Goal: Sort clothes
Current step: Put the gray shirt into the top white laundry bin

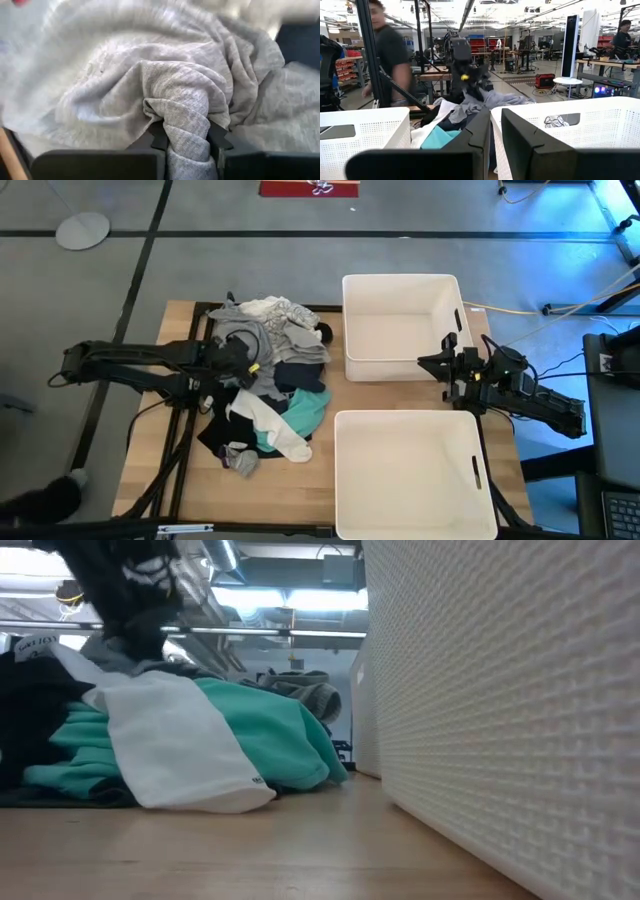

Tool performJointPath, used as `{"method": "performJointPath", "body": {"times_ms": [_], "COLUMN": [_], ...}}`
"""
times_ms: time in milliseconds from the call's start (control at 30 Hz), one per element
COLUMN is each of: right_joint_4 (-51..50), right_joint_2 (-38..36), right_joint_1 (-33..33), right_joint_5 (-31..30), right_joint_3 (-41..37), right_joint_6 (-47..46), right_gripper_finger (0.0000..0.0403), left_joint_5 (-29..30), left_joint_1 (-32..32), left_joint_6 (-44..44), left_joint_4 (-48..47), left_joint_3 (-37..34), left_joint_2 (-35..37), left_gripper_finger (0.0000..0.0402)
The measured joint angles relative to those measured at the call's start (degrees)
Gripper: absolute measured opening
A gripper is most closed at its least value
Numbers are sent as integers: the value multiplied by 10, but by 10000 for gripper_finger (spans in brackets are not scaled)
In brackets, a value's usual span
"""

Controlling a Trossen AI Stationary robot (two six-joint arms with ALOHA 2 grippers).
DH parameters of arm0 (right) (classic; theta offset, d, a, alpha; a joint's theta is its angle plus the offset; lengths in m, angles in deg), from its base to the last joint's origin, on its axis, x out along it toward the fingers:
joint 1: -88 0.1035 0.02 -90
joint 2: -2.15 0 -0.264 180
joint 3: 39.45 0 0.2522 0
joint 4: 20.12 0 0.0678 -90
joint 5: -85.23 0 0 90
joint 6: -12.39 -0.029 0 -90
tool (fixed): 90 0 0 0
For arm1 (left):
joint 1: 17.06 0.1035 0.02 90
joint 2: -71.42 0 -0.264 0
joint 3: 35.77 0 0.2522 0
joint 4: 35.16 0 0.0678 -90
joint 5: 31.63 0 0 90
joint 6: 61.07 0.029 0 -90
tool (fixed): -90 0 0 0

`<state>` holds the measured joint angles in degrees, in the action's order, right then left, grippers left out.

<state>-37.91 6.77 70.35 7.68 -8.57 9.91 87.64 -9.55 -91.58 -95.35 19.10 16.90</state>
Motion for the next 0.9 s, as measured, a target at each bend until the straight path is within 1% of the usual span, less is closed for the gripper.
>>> {"method": "performJointPath", "body": {"times_ms": [133, 233, 400, 533, 667, 900], "right_joint_4": [-5, -5, -5, -5, -5, -5], "right_joint_2": [0, 0, 0, 0, 0, 0], "right_joint_1": [0, 0, 0, 0, 0, 0], "right_joint_5": [0, 0, 0, 0, 0, 0], "right_joint_3": [0, 0, 0, 0, 0, 0], "right_joint_6": [0, 0, 0, 0, 0, 0], "right_gripper_finger": [50, 50, 50, 50, 50, 50], "left_joint_5": [34, 50, 78, 82, 82, 77], "left_joint_1": [0, 0, 0, 0, 0, 0], "left_joint_6": [46, 78, 151, 231, 334, 462], "left_joint_4": [-9, -11, 16, 109, 258, 462], "left_joint_3": [61, 107, 175, 204, 207, 207], "left_joint_2": [0, 0, 0, 0, -6, -56], "left_gripper_finger": [43, 55, 55, 52, 59, 58]}}
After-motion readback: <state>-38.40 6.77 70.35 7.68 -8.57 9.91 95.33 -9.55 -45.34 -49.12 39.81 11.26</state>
